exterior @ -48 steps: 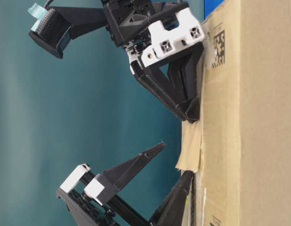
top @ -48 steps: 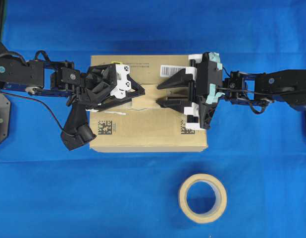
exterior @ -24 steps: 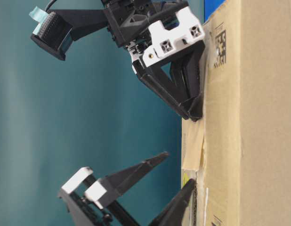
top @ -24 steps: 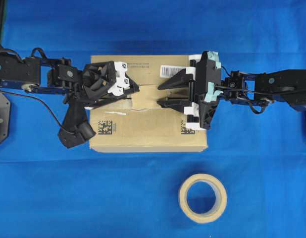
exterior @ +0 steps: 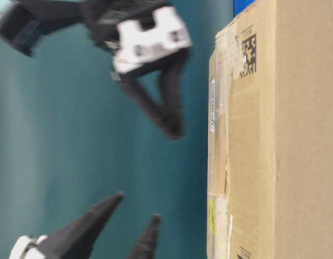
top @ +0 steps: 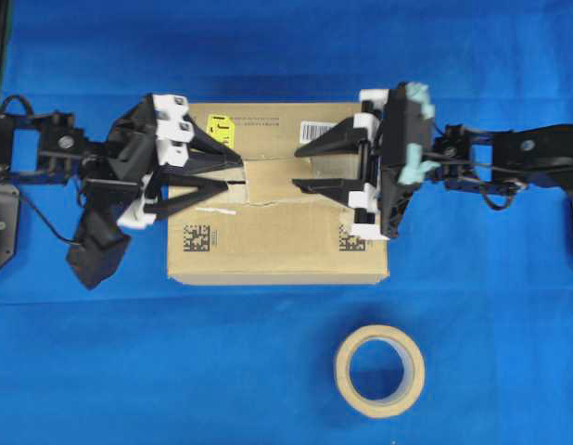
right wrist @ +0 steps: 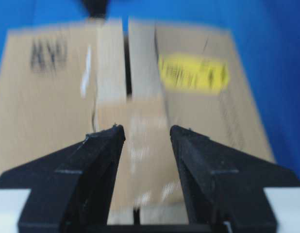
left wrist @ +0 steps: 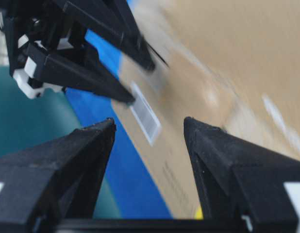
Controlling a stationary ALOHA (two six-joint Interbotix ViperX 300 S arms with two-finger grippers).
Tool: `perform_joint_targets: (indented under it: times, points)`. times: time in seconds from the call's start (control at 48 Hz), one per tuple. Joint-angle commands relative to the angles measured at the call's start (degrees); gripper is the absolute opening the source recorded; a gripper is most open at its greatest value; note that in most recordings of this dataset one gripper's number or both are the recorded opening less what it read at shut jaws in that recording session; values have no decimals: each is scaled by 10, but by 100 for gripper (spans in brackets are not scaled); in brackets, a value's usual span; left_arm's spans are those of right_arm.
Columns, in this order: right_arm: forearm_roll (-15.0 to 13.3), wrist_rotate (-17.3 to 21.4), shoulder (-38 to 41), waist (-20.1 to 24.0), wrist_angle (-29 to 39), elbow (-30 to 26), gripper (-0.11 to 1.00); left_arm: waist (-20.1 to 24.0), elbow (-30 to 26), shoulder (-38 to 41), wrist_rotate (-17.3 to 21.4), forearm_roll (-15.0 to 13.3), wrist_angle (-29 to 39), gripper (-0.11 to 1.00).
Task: Apply tape along the seams of the closed cardboard box to seal it securely.
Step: 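Press both grippers along the taped seam to smooth the tape down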
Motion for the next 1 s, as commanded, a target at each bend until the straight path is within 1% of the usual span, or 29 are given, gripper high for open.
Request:
perform_joint_targets:
  times: [0.0,0.083,0.104,0.146,0.188,0.25,0.313,0.354,0.396,0.417,0.667,0.75,0.834,0.98]
  points:
    - [1,-3,-30,1,-15,-14,51,-4,-4,-12,-81,-2,-38,53]
    - [0,-4,-34,-3,-33,-15,51,-4,-7,-6,-178,-1,-47,48]
    - [0,-4,-34,-4,-37,-15,51,-4,-9,-2,-212,0,-49,46]
    - [0,-4,-33,-5,-47,-16,50,-4,-11,4,-245,1,-52,42]
    - [-1,-8,-32,-6,-53,-17,48,-4,-13,11,-281,1,-54,35]
    - [-4,-11,-29,-6,-58,-20,39,-4,-16,25,-326,1,-64,23]
    - [-7,-14,-25,-7,-61,-24,23,-4,-21,39,-357,1,-79,11]
    - [-8,-15,-21,-6,-61,-27,11,-4,-25,49,-368,2,-91,3]
    - [-9,-18,-17,-7,-60,-30,0,-4,-28,60,-373,2,-102,-1]
    - [-9,-18,-15,-6,-60,-32,-1,-4,-30,66,-374,1,-105,-1]
    - [-9,-21,14,-6,-58,-41,-1,-2,-54,134,-390,-1,-140,0]
    - [-10,-21,34,-7,-58,-45,-1,4,-59,153,-409,-1,-143,0]
    - [-8,-20,55,-6,-58,-49,-1,11,-60,168,-436,-1,-144,0]
    - [-7,-18,91,-7,-58,-62,-1,14,-54,178,-457,-1,-145,0]
